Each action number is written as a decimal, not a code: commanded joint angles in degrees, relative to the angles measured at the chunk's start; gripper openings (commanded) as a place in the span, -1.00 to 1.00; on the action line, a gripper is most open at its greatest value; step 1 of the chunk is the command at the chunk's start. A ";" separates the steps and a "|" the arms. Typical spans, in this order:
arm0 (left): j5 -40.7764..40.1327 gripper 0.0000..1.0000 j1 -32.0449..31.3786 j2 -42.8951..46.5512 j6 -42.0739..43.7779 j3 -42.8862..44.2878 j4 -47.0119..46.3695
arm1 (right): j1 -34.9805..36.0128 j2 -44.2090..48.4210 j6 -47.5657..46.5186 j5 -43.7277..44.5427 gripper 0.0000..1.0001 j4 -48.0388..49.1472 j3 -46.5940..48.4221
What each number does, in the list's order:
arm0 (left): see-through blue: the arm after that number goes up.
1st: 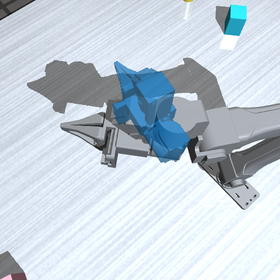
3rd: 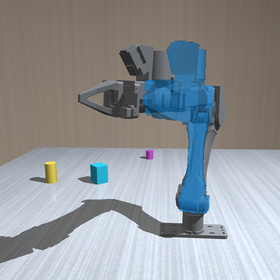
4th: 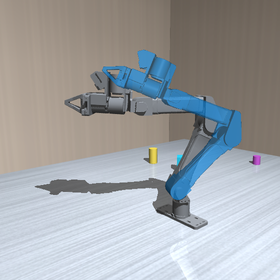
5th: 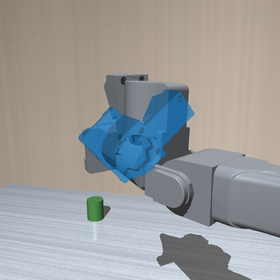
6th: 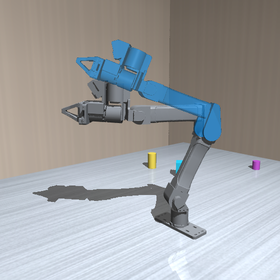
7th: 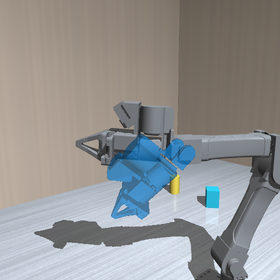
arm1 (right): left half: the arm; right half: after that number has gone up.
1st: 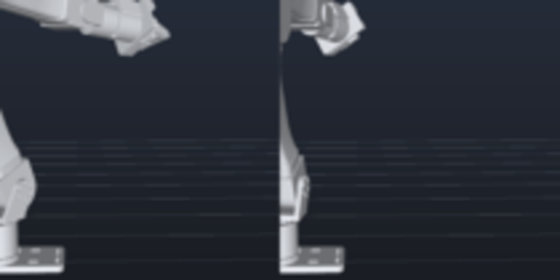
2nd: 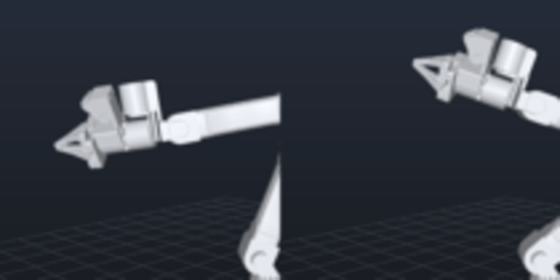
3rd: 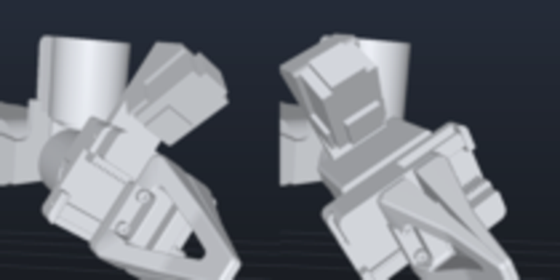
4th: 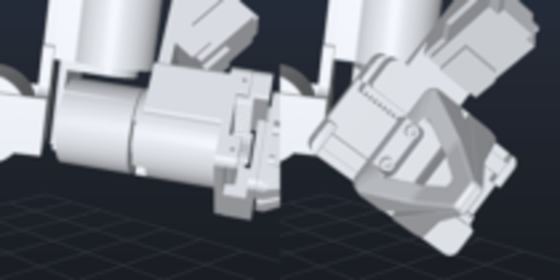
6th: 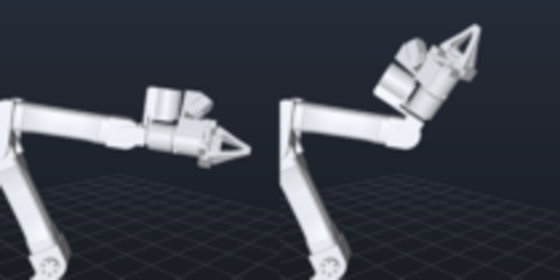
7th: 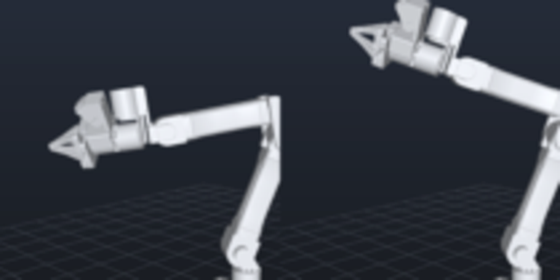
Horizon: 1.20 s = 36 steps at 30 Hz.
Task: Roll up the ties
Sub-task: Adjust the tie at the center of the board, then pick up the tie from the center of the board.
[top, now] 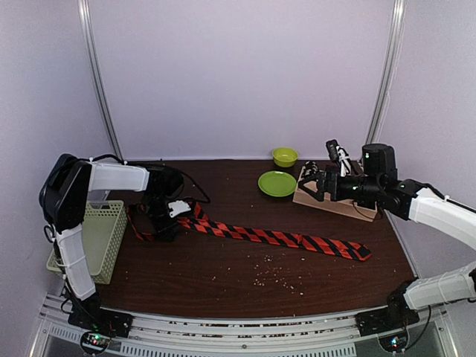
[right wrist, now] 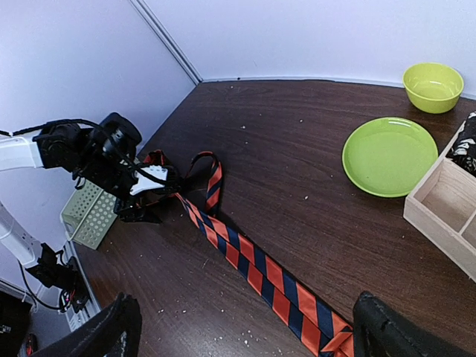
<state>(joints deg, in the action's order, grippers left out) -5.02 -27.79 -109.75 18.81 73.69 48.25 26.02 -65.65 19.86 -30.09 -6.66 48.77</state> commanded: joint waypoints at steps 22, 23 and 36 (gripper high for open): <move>14.98 -1.00 -7.92 15.48 4.17 -0.09 12.44 | 0.44 2.16 0.24 -1.01 0.99 -0.29 0.26; 16.98 -1.00 -9.03 16.85 4.64 0.70 13.82 | 0.44 2.01 0.26 -1.18 0.99 -0.24 0.20; 24.87 -1.00 -10.53 29.77 7.53 10.53 25.44 | 1.71 -0.51 1.51 -3.06 0.86 1.03 0.32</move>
<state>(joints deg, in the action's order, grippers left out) 16.49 -38.68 -82.91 25.21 82.30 67.83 27.09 -66.04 21.23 -32.21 -6.22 48.77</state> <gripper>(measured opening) 0.021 0.936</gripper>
